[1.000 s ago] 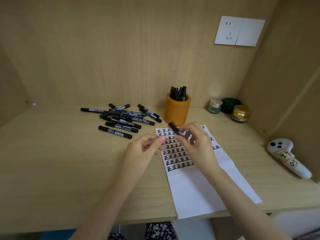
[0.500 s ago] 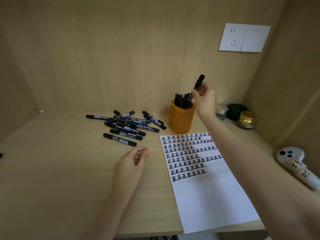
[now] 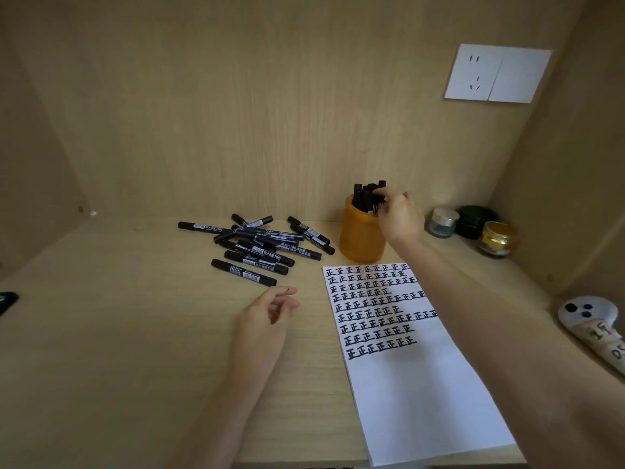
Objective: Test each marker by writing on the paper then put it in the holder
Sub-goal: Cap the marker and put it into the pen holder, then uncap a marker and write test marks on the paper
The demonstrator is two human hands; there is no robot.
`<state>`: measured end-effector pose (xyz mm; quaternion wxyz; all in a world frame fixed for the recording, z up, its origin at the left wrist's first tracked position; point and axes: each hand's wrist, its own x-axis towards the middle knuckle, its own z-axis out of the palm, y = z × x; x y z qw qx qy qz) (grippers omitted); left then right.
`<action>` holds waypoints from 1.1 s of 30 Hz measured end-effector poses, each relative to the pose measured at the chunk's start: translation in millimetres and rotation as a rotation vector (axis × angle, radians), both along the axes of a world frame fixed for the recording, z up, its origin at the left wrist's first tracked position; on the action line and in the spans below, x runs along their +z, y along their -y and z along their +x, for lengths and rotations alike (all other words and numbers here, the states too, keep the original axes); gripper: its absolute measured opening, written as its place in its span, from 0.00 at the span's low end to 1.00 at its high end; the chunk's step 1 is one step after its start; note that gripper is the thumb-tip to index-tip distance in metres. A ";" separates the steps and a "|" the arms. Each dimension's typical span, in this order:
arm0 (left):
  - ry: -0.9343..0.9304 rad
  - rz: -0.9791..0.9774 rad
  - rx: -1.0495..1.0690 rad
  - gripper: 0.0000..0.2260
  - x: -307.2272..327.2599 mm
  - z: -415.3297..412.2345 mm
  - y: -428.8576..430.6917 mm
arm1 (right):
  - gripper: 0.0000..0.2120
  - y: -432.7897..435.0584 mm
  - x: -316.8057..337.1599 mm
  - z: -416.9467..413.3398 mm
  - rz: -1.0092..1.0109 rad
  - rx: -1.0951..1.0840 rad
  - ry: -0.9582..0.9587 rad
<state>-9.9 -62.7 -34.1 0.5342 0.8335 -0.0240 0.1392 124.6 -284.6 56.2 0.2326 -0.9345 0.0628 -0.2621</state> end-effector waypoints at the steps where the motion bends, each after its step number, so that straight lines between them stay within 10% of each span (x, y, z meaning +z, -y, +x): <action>1: -0.002 0.003 0.001 0.10 -0.2 0.4 -0.1 | 0.20 -0.6 -0.5 -1.2 0.025 0.000 0.018; 9: 0.010 -0.042 0.036 0.10 -4.5 6.4 -1.4 | 0.19 -0.3 -7.7 -8.3 0.031 0.132 0.236; 15: 0.056 0.309 0.070 0.17 -2.2 29.7 -22.4 | 0.21 -11.6 -32.1 -39.8 0.177 0.149 0.402; 24: 0.097 0.761 0.073 0.16 3.2 67.5 -49.6 | 0.12 -29.3 -59.8 -91.4 0.339 0.320 0.141; 33: 0.181 0.587 -0.037 0.11 13.5 43.2 -30.6 | 0.07 -42.2 -62.5 -117.7 0.572 0.421 -0.111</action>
